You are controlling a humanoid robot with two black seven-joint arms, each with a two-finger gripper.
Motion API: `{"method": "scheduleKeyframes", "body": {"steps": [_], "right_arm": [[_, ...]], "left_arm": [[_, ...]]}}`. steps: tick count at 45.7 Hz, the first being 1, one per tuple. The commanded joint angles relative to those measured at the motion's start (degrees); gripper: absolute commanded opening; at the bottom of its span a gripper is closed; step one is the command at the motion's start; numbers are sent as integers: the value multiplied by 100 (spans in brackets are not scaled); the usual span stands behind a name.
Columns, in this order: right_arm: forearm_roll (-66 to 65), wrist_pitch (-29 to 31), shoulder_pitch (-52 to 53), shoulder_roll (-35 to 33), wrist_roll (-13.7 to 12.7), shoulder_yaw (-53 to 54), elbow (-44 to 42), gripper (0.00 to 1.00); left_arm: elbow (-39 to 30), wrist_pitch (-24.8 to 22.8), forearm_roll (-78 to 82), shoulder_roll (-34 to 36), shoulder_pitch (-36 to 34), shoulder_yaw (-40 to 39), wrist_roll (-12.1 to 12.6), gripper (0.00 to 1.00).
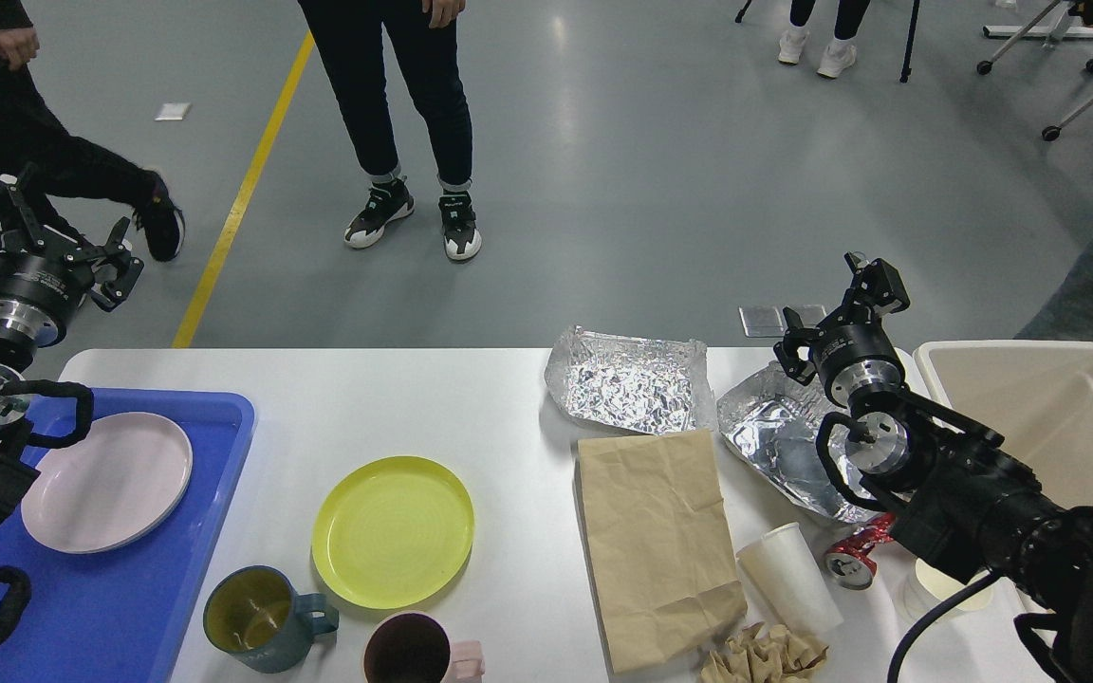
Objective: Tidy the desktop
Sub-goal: 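Move the left gripper in toward the teal mug near the tray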
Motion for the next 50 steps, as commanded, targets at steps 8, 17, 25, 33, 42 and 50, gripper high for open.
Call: {"method": "scheduleKeyframes", "body": {"steps": [8, 17, 25, 33, 42, 50], "right_arm": [[0, 0, 0, -3, -8, -5, 0, 100], [0, 0, 0, -3, 0, -5, 0, 100], [0, 0, 0, -3, 0, 4, 0, 100], [0, 0, 0, -3, 0, -5, 0, 100], [0, 0, 0, 6, -8, -5, 0, 100], [0, 0, 0, -3, 0, 4, 0, 100]], "left_arm": [[1, -4, 0, -6, 105, 0, 9, 96], [-8, -4, 9, -33, 96, -8, 0, 96], [-17, -548, 18, -42, 105, 71, 79, 96], [1, -1164, 27, 143, 132, 544, 88, 96], [1, -1147, 123, 890, -561, 2853, 158, 96], [1, -1182, 132, 1136, -1651, 5780, 246, 96]]}}
